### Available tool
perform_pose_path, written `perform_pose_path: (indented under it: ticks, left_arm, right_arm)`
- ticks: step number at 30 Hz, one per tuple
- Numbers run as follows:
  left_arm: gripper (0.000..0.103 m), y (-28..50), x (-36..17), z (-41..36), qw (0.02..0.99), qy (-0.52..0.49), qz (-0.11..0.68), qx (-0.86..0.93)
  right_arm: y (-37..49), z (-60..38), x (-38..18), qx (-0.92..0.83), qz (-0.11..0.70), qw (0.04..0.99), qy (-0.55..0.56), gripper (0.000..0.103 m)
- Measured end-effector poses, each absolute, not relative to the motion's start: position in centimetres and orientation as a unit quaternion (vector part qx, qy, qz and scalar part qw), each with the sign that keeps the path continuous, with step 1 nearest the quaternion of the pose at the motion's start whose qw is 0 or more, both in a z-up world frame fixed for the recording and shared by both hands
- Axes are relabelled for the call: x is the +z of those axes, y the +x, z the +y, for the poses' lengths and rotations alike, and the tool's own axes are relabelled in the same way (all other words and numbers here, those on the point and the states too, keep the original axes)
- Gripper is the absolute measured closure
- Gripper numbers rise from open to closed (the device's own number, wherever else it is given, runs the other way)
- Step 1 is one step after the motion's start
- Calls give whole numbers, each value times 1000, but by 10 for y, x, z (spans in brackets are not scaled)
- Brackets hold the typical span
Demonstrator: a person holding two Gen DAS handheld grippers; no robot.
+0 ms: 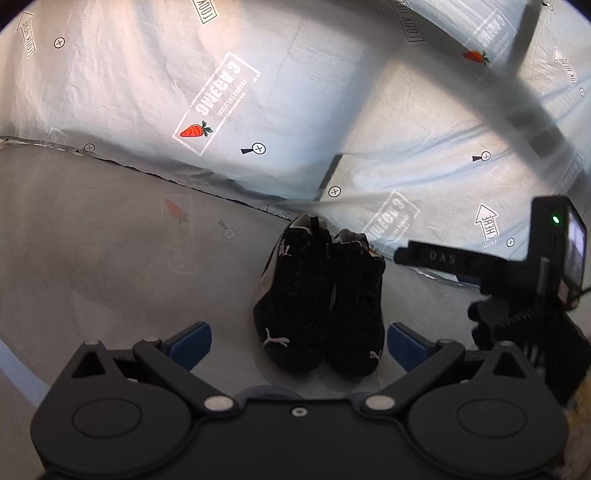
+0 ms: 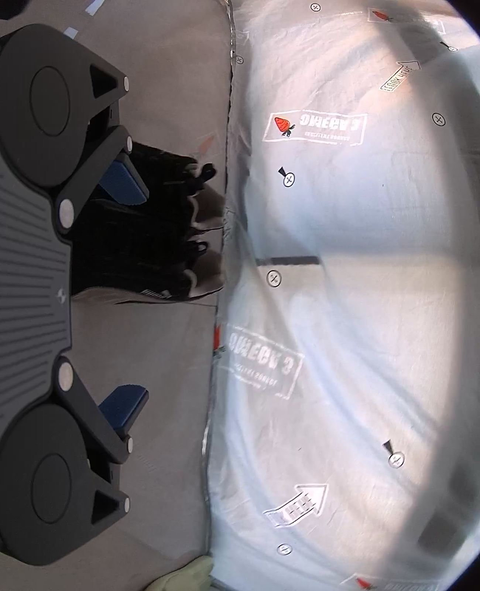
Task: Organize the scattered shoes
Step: 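Grasp the black Puma sneakers by their heels with the right tool, then carry the black Puma sneakers with the right tool toward the pale-green slides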
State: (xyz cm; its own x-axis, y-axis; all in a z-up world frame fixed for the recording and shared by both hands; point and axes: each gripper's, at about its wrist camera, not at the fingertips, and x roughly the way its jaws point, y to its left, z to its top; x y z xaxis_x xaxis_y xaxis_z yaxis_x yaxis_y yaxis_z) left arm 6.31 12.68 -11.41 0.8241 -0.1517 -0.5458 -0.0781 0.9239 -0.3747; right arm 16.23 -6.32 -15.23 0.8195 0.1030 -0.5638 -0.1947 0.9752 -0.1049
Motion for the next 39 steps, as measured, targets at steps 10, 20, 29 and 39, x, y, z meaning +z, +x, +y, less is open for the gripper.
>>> perform_pose_path:
  ticks: [10, 20, 29, 39]
  left_arm:
    - [0, 87, -130, 146, 925, -216, 313, -5]
    - [0, 120, -144, 154, 924, -200, 326, -5]
    - [0, 127, -143, 150, 926, -192, 325, -10]
    - [0, 106, -125, 152, 935, -187, 302, -2]
  right_arm:
    - [303, 16, -193, 94, 384, 911, -114, 32]
    - [350, 22, -229, 61, 444, 889, -96, 40]
    - [350, 15, -237, 63, 426, 899, -76, 63]
    - [272, -31, -192, 86, 265, 960, -41, 70]
